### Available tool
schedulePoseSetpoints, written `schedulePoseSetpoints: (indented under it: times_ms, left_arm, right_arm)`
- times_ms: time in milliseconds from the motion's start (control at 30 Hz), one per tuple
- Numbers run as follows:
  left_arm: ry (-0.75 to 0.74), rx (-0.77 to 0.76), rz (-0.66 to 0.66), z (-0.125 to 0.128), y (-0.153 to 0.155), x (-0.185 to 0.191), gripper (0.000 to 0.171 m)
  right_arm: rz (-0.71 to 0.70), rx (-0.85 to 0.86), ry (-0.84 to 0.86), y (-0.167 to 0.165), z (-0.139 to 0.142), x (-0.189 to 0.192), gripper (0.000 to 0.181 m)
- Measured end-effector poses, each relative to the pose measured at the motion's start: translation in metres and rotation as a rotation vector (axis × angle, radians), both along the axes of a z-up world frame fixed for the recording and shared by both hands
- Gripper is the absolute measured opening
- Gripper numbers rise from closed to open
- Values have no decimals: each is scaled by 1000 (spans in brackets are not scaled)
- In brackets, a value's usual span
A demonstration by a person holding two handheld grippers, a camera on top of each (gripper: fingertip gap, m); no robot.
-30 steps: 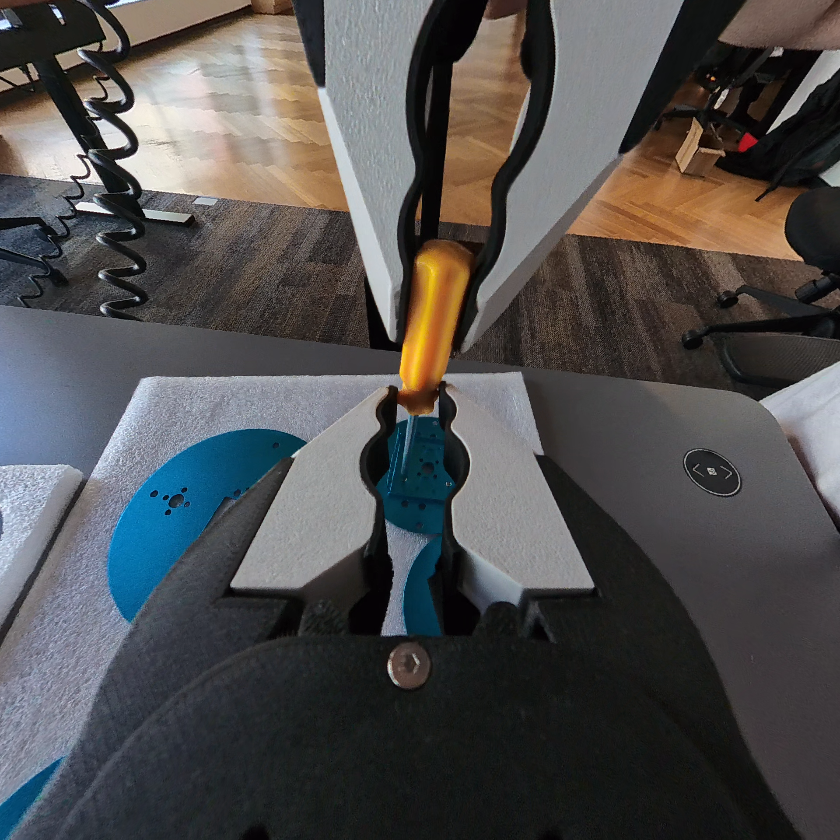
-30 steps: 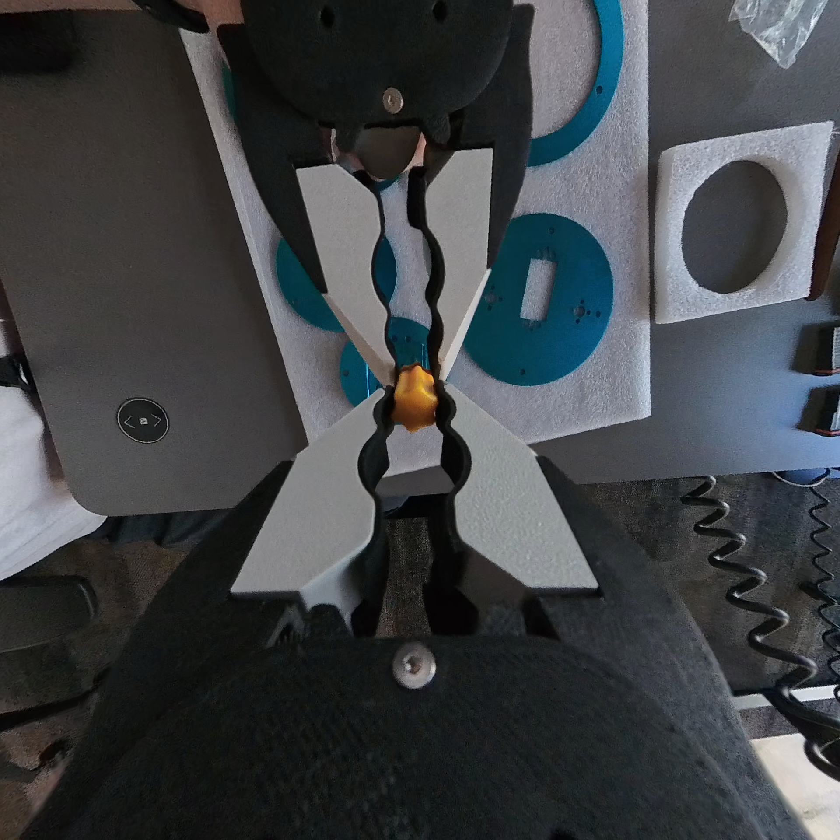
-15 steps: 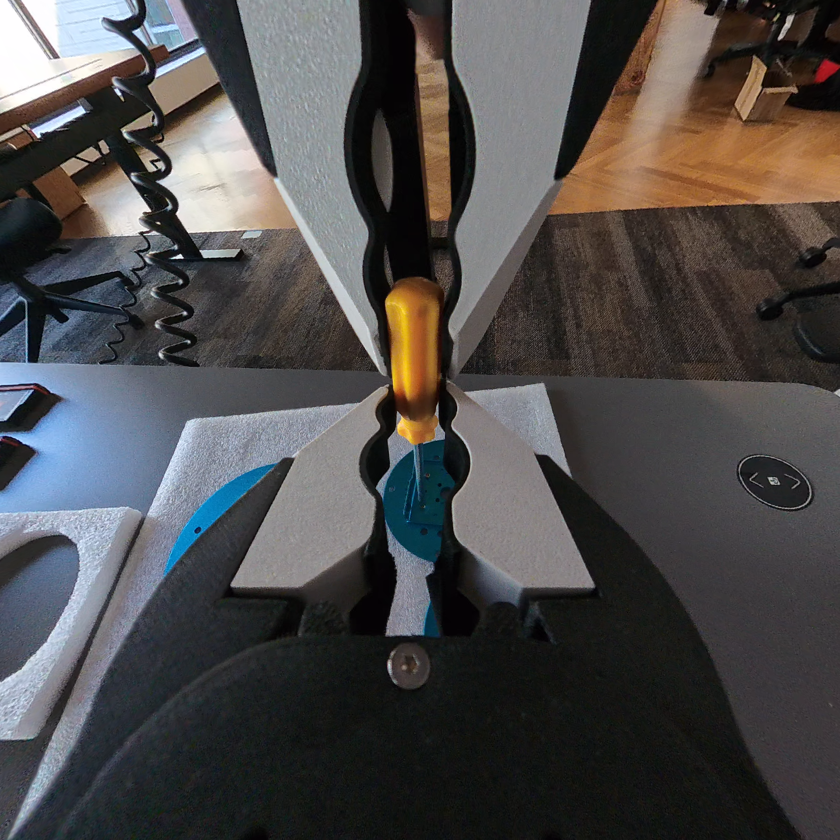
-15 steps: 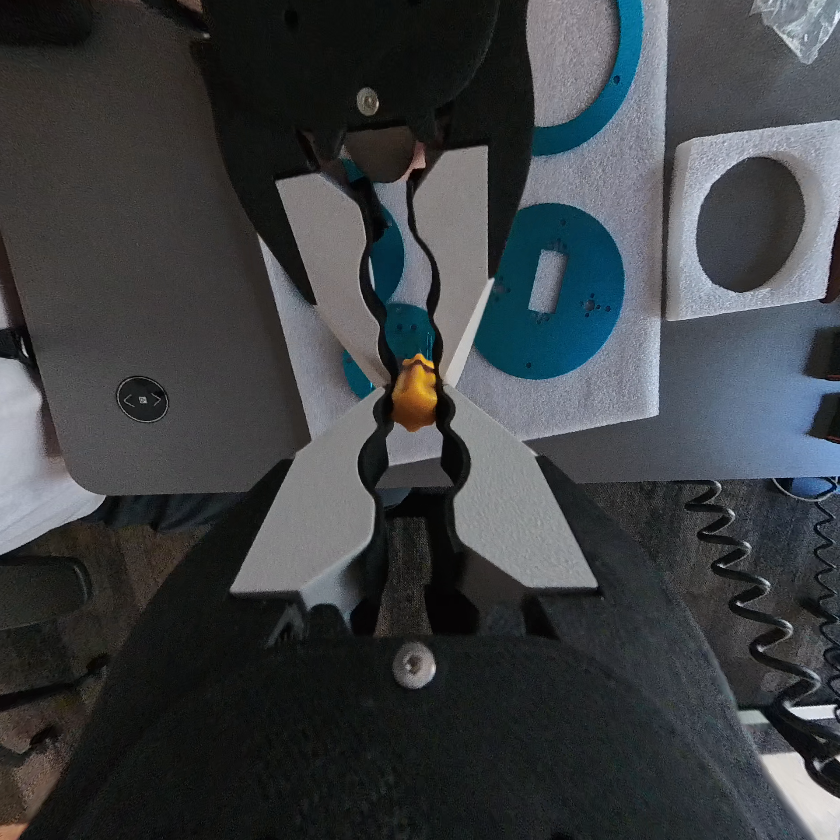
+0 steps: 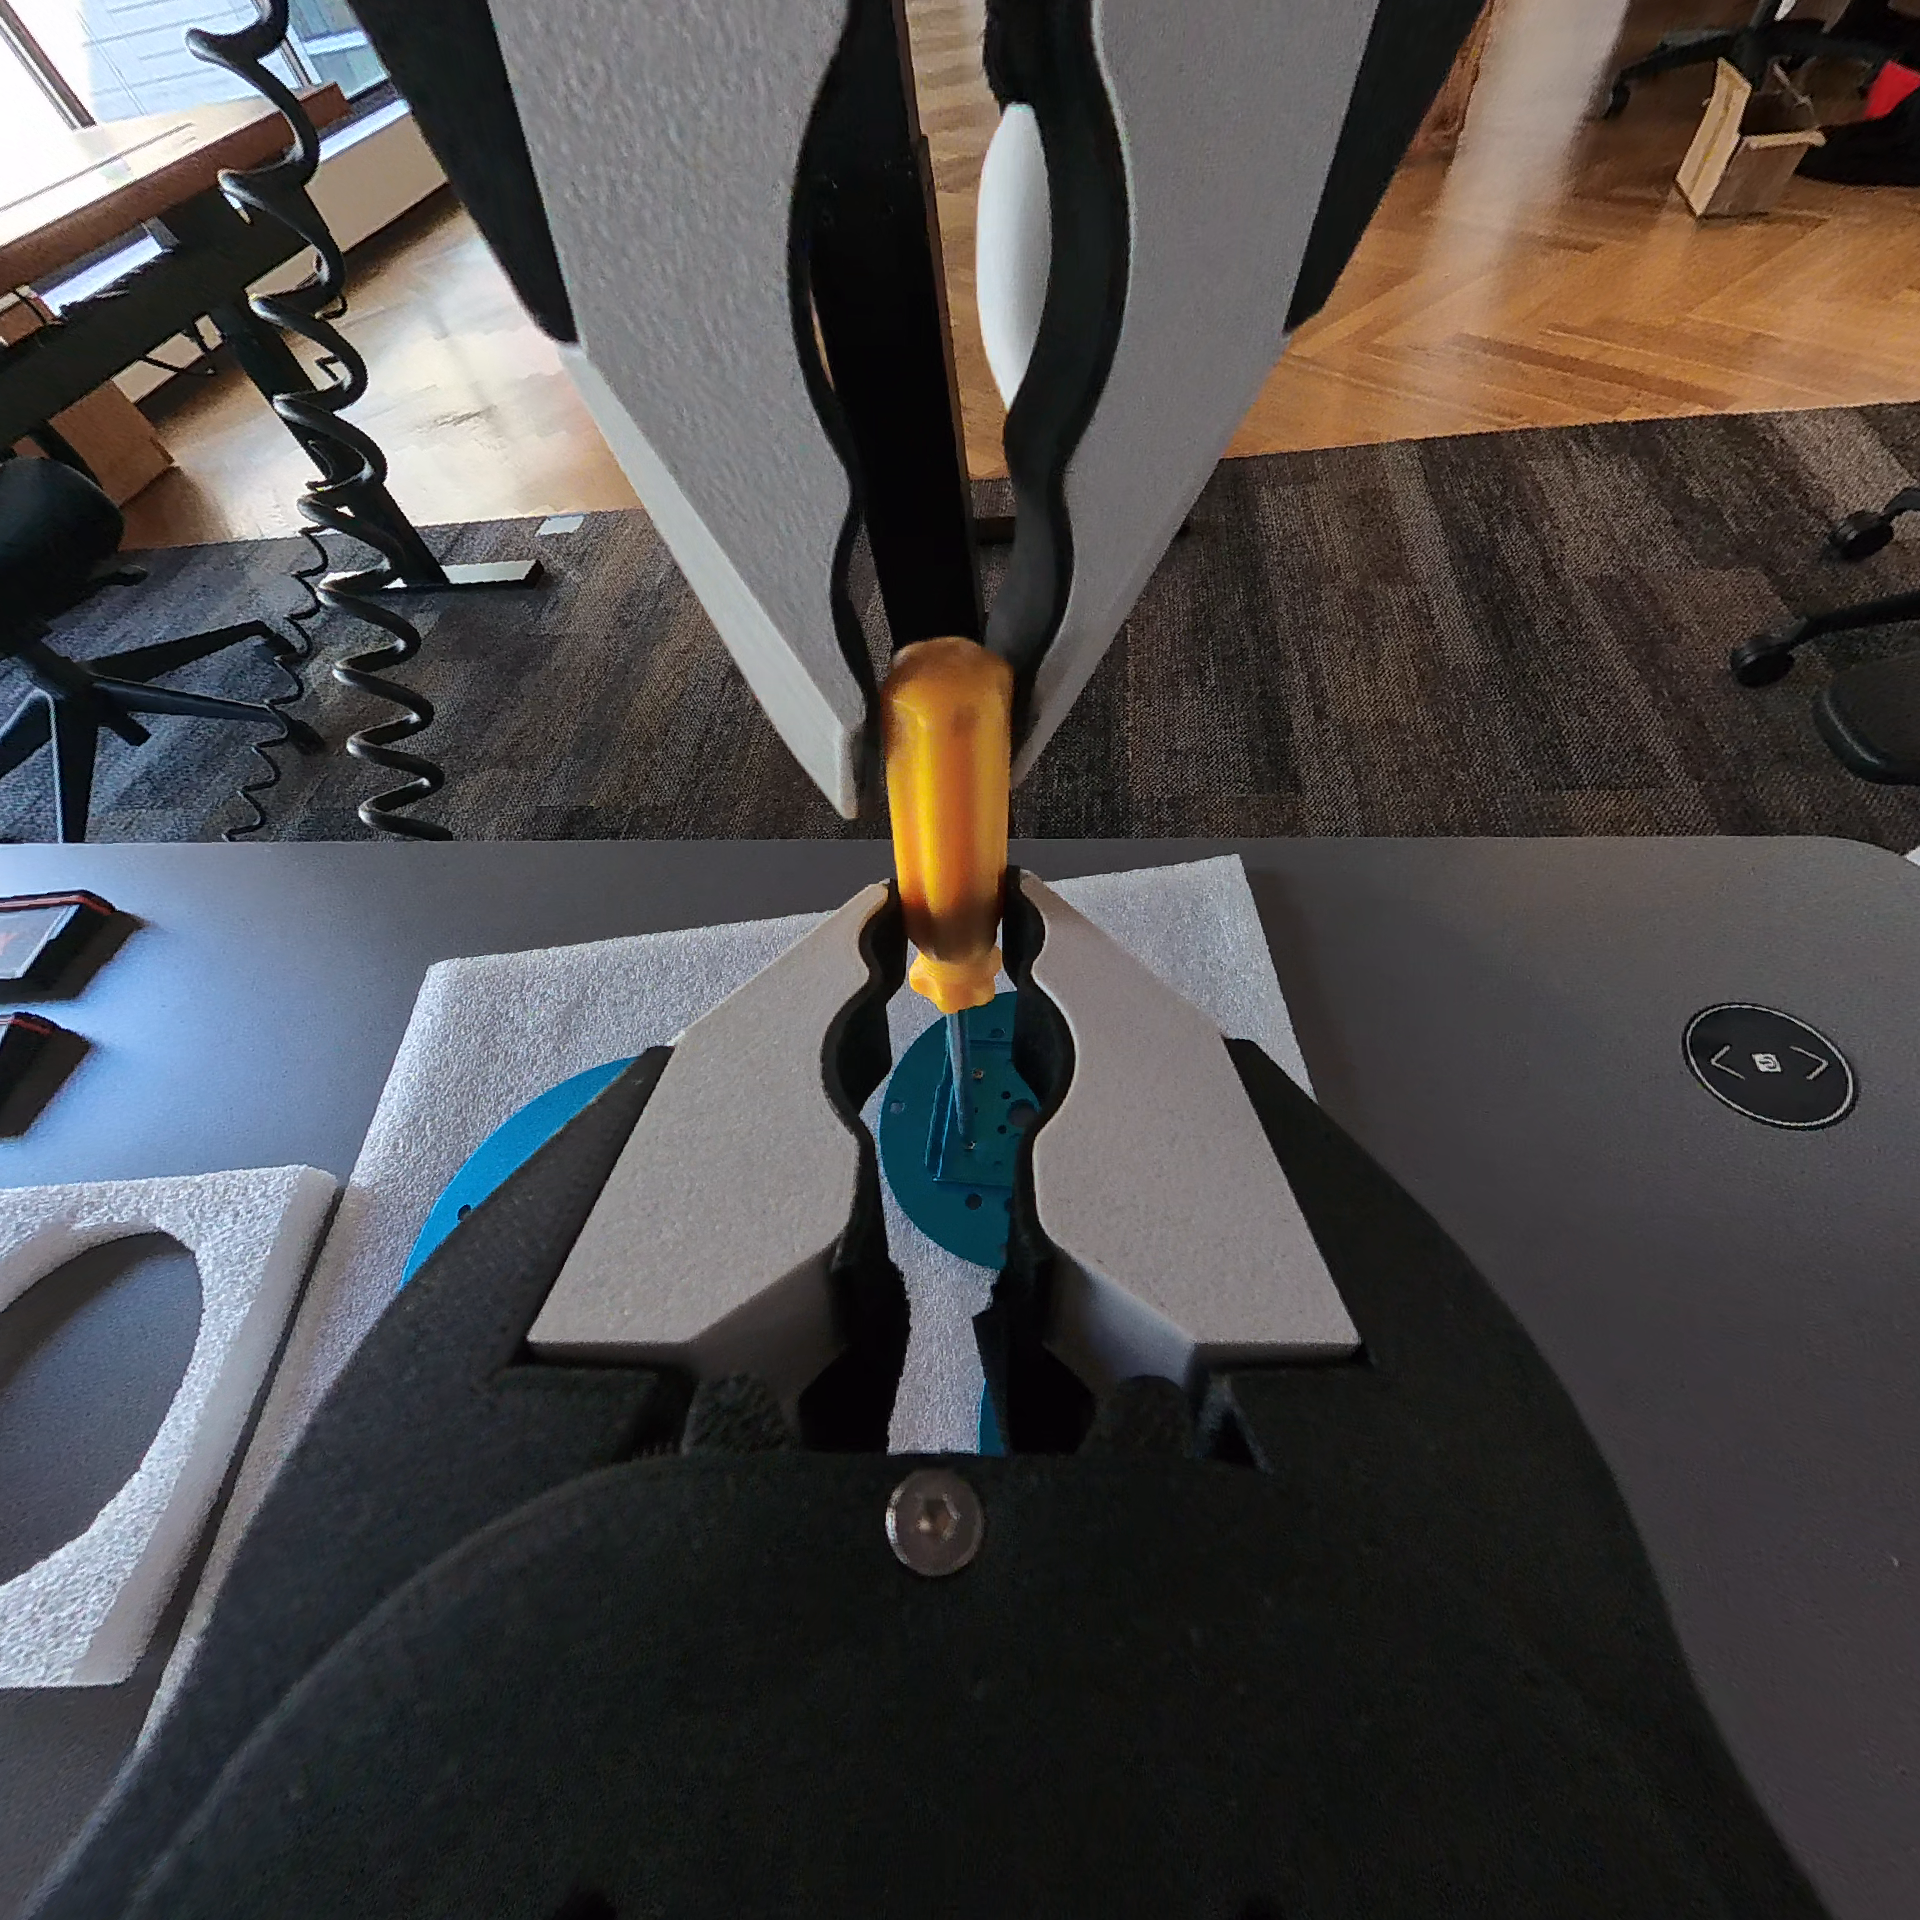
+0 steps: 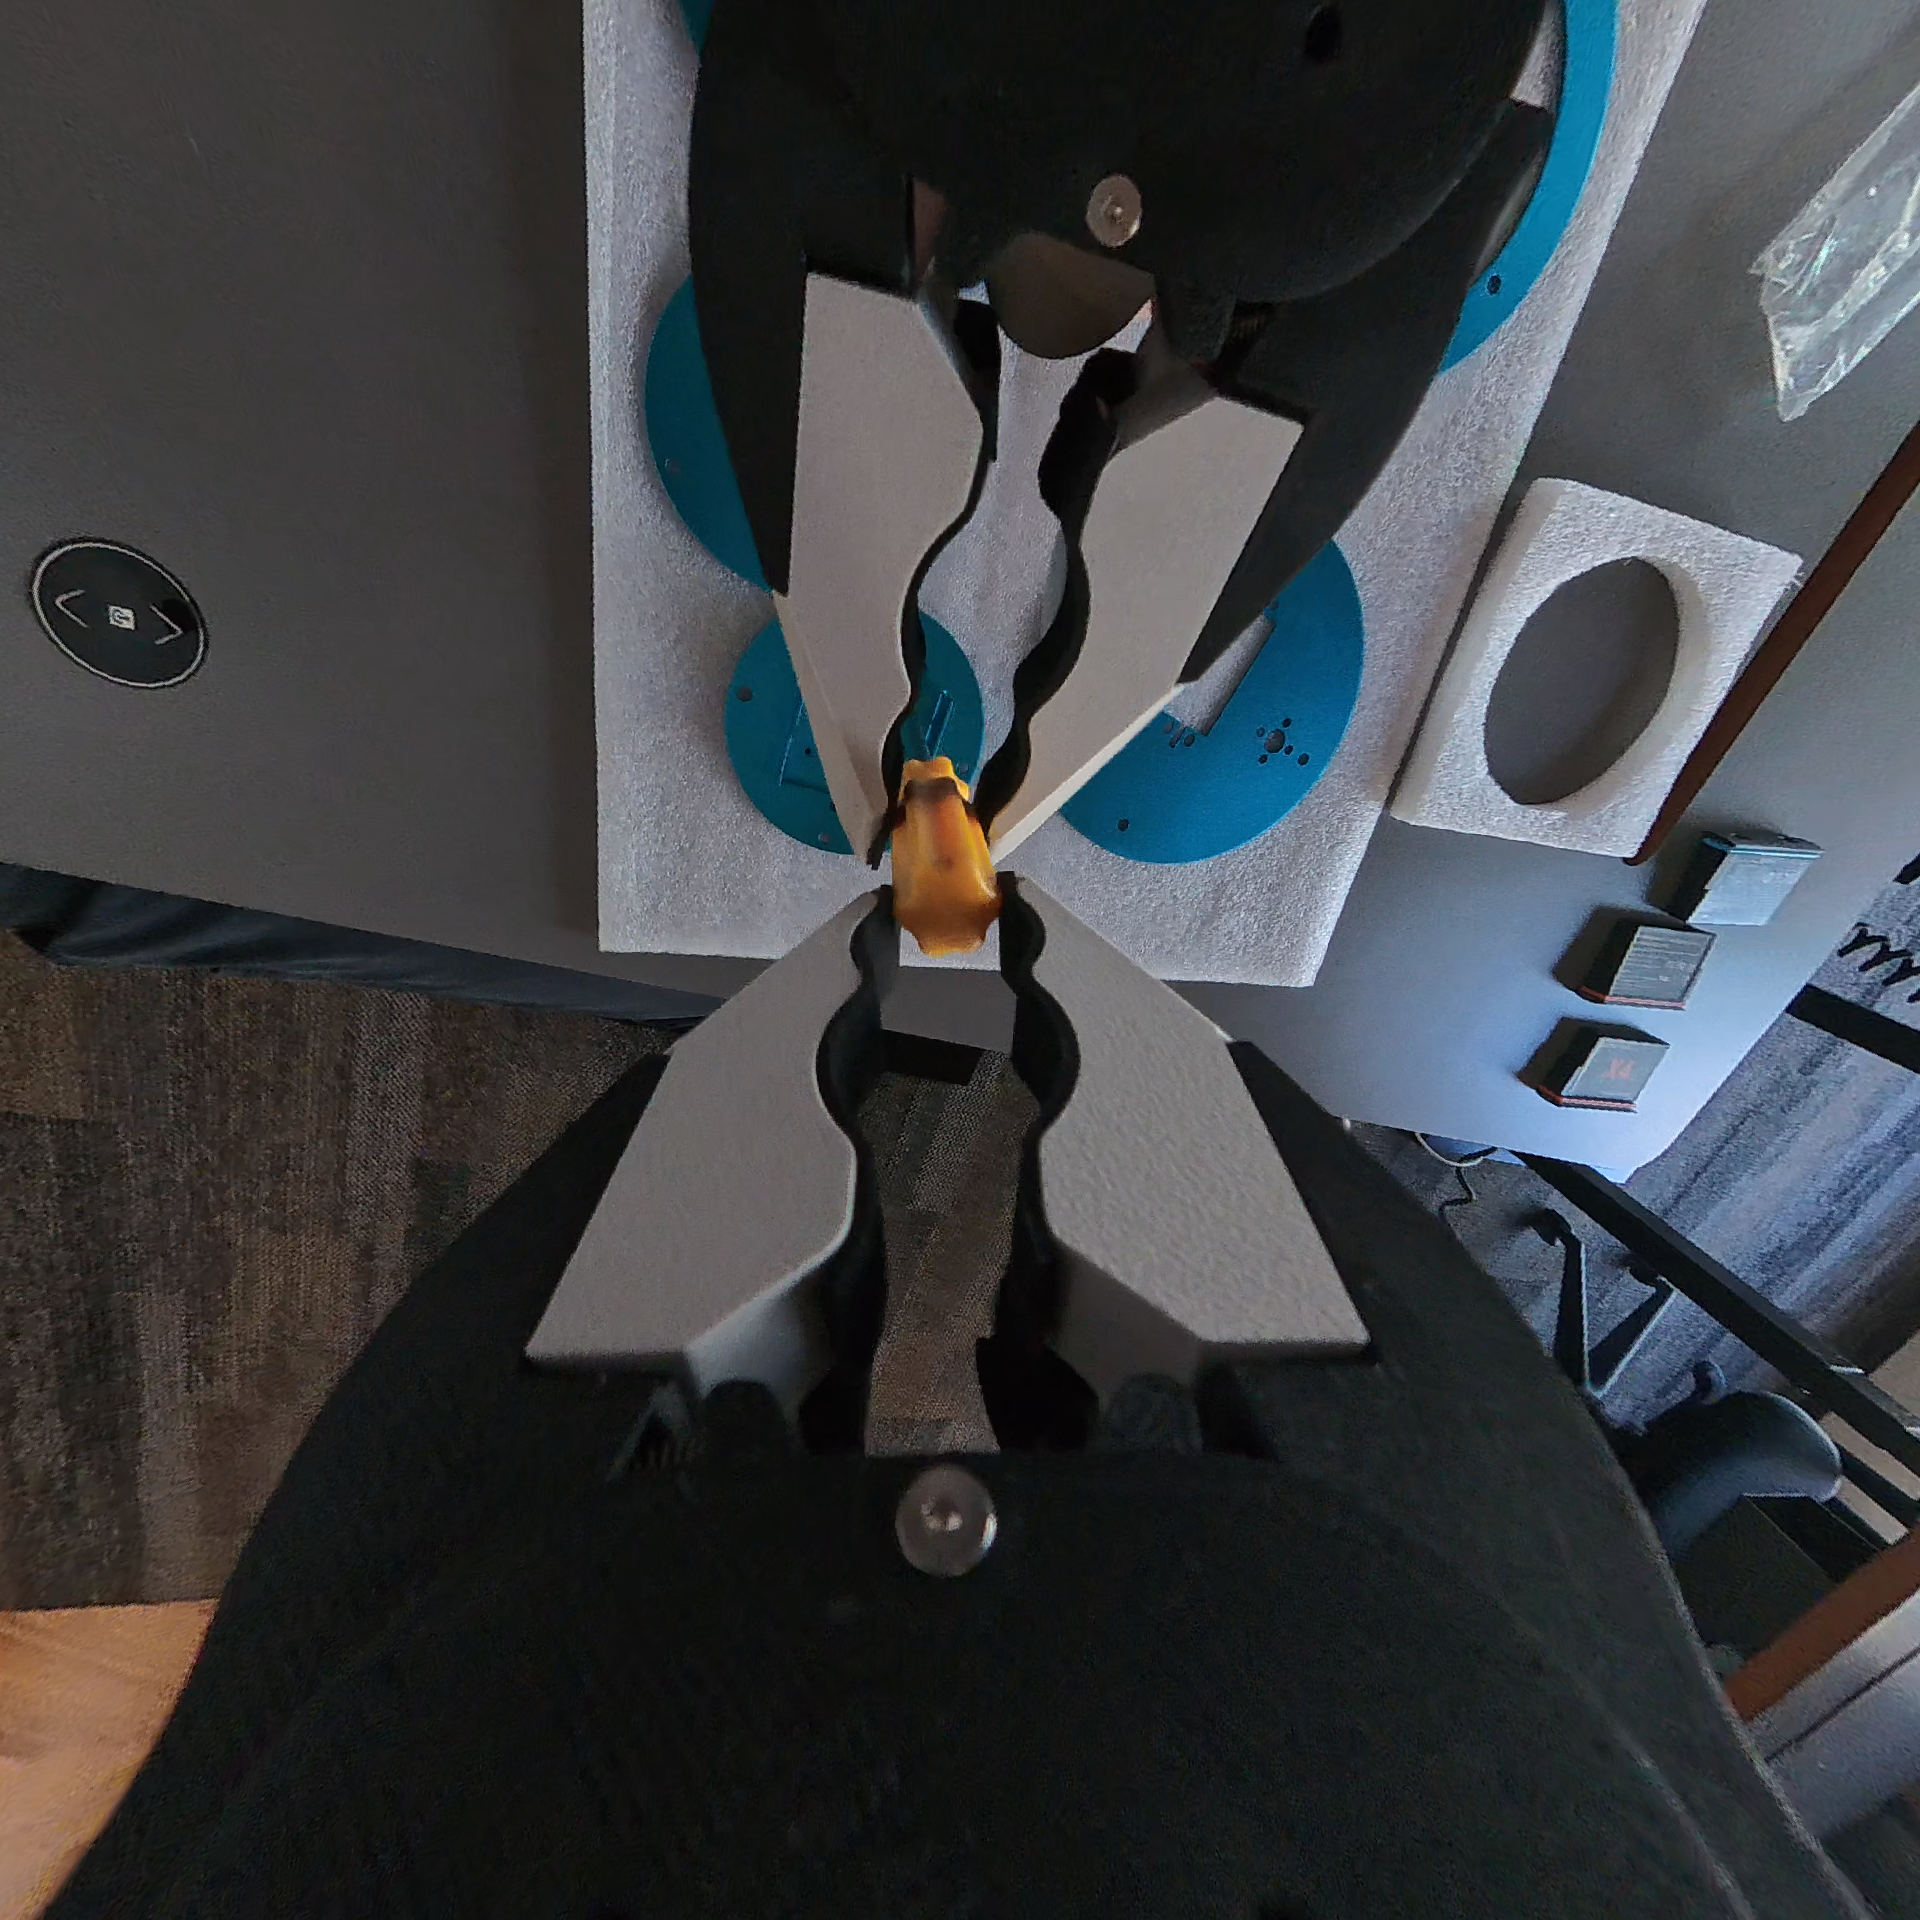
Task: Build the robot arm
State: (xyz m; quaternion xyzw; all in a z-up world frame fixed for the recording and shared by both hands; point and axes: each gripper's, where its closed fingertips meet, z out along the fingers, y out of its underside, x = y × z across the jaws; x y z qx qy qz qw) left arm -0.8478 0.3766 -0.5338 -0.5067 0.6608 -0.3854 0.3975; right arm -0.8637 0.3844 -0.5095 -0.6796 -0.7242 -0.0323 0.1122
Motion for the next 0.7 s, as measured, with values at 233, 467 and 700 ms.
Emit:
schedulePoseSetpoints:
  times_ms: [233,467,700]
  left_arm:
    - [3,-3,-7,0,-1,0,16]
    - [-1,-9,-4,0,0,-1,16]
    - [-8,-21,-8,0,-2,0,16]
  right_arm:
    - [25,7,-5,-1,1,-2,19]
    - [-8,-29,73,-3,9,-10,18]
    - [-11,-47,29,-4,1,-6,18]
